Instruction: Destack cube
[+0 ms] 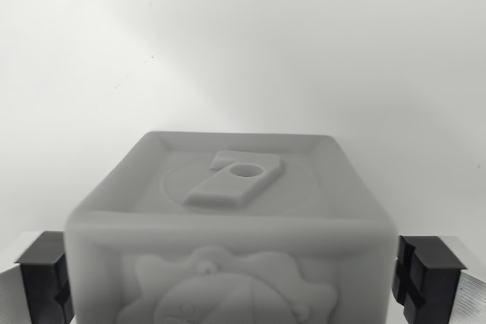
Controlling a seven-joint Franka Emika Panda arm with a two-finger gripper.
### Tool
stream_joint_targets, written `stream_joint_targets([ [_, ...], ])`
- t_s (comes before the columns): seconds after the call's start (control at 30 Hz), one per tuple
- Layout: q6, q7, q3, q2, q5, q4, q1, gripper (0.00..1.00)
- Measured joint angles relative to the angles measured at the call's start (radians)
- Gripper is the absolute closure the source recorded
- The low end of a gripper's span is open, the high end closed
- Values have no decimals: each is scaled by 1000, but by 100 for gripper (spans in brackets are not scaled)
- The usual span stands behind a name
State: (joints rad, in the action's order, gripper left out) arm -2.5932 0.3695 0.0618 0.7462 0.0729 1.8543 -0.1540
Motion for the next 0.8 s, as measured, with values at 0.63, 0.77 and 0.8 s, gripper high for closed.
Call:
stream_joint_targets([
  [0.63,24,0,1,-40,0,12,0,0],
  [0.77,41,0,2,-64,-2,20,1,0],
  [0.8,43,0,2,-67,-2,21,1,0],
])
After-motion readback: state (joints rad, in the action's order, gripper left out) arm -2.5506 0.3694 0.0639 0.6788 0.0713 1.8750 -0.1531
